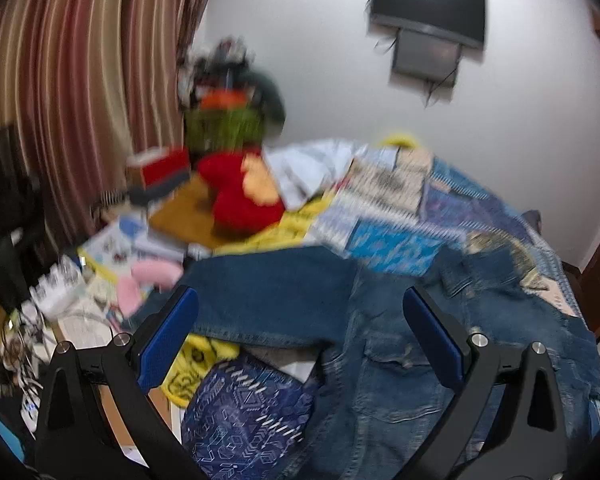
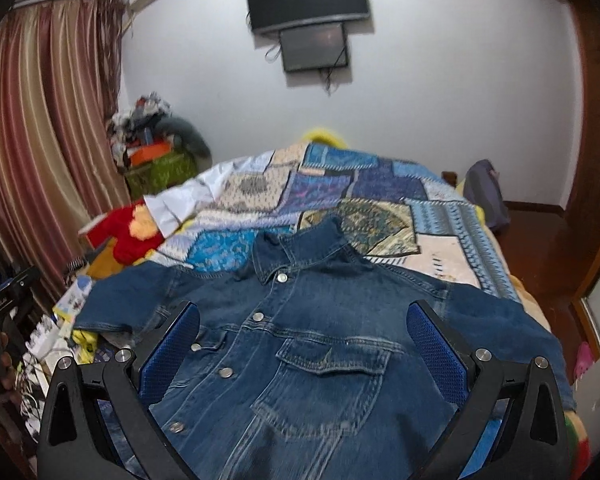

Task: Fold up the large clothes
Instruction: 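Grasp the jacket sleeve with the left tool and lift it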

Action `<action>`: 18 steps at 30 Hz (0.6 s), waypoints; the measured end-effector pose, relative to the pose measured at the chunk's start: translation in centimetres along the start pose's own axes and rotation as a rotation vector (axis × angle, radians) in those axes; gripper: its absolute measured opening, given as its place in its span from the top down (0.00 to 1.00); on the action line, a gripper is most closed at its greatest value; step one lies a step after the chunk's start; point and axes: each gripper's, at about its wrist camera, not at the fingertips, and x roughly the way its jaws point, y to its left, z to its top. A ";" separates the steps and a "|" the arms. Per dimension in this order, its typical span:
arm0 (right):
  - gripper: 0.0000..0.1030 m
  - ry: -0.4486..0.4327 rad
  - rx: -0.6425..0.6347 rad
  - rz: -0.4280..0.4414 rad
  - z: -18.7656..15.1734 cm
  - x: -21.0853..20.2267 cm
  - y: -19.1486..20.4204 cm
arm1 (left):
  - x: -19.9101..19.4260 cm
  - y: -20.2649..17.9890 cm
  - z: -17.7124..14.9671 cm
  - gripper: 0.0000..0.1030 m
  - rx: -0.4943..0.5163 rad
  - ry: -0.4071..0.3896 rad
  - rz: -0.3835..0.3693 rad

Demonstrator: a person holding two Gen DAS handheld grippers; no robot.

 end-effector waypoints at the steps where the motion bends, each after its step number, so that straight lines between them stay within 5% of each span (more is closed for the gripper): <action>1: 0.00 0.018 -0.016 0.005 0.3 1.3 0.0 | 1.9 0.9 -0.1 0.00 -0.023 0.057 -0.007; 9: 0.00 0.220 -0.084 0.102 1.5 11.2 0.7 | 11.4 4.0 -2.6 0.00 -0.204 0.404 -0.139; 14: 0.00 0.349 -0.097 0.131 1.2 16.3 1.2 | 15.3 5.6 -4.0 0.04 -0.323 0.505 -0.154; 18: 0.00 0.454 -0.081 0.161 0.2 19.4 1.4 | 17.3 6.8 -4.0 0.18 -0.400 0.525 -0.154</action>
